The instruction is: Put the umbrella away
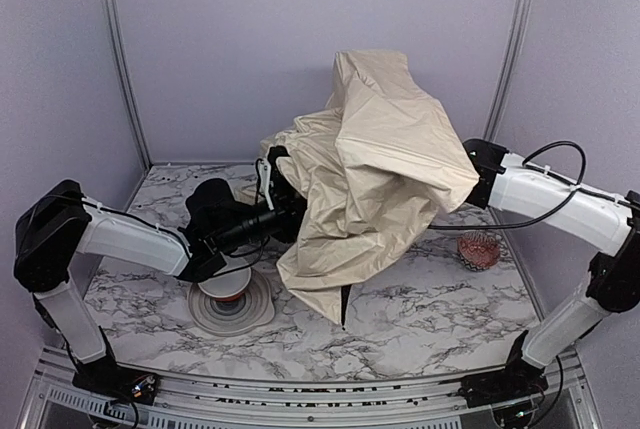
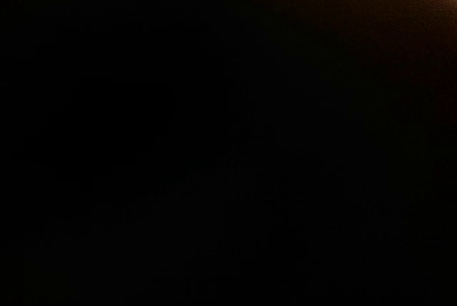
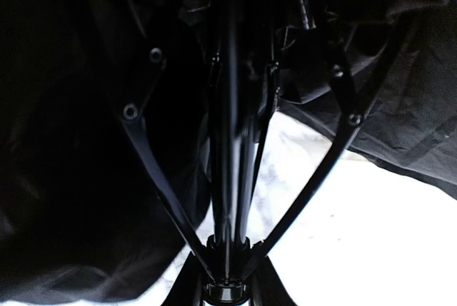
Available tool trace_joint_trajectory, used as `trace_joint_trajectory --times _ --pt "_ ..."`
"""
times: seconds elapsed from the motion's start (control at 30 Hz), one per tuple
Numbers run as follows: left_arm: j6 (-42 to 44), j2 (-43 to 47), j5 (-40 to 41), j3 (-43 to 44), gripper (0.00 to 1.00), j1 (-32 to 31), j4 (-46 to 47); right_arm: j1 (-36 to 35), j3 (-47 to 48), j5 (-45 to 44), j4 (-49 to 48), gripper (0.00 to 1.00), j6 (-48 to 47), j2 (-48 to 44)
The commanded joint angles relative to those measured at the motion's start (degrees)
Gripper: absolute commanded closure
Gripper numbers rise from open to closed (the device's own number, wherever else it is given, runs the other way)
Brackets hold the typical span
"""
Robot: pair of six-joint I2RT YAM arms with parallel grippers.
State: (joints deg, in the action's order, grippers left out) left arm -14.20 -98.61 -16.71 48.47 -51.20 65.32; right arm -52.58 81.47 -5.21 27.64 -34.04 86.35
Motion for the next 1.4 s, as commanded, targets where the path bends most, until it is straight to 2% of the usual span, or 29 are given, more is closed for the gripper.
trace_joint_trajectory --times 0.0,0.13,0.2,0.27,0.4,0.47,0.67,0.83,0.97,1.07,1.13,1.27,1.37 --pt "-1.6 -2.1 -8.1 7.6 0.26 -1.7 6.8 -2.9 5.2 -0.8 0.9 1.0 -0.6 -1.2" --pt "-4.5 -6.2 -11.1 13.3 0.25 -1.3 6.5 -3.0 4.0 -8.4 -3.4 1.0 1.7 -4.8" --pt "-5.2 -7.4 -9.7 14.2 0.25 -0.5 5.1 -1.9 2.4 -16.2 -6.7 1.0 1.0 -6.9" --pt "-5.1 -7.5 -6.8 13.6 0.23 0.5 2.7 0.4 1.9 -19.7 -9.3 1.0 1.0 -8.2" --pt "-0.4 -6.0 -1.7 10.5 0.16 1.7 -3.7 8.7 3.6 -16.5 -11.6 1.0 4.0 -9.4" --pt "1.9 -4.4 -0.4 7.4 0.13 2.1 -4.7 10.6 5.5 -16.0 -10.7 1.0 3.8 -8.7" --pt "7.3 2.4 0.0 -1.0 0.09 4.2 -8.8 10.9 13.4 -18.5 -1.2 1.0 2.9 -3.0" --pt "14.2 8.9 -0.1 -5.4 0.09 5.3 -15.3 10.7 13.0 -19.1 2.0 1.0 0.9 -1.0" --pt "16.3 13.9 2.0 -9.0 0.09 7.4 -20.1 9.2 7.0 -27.2 -2.6 1.0 -6.6 0.2" --pt "16.2 17.2 4.9 -11.0 0.09 9.8 -24.4 6.2 -2.5 -37.6 -11.9 1.0 -15.7 0.6" --pt "15.9 18.8 8.5 -12.2 0.09 11.6 -26.7 4.9 -8.0 -41.3 -18.3 1.0 -21.3 0.5" --pt "16.0 20.7 15.0 -12.5 0.09 15.2 -32.6 -0.9 -17.4 -40.7 -21.1 1.0 -23.5 0.1" --pt "17.9 22.0 19.4 -11.3 0.07 15.7 -36.9 -5.7 -24.3 -38.8 -19.5 1.0 -22.4 0.5"
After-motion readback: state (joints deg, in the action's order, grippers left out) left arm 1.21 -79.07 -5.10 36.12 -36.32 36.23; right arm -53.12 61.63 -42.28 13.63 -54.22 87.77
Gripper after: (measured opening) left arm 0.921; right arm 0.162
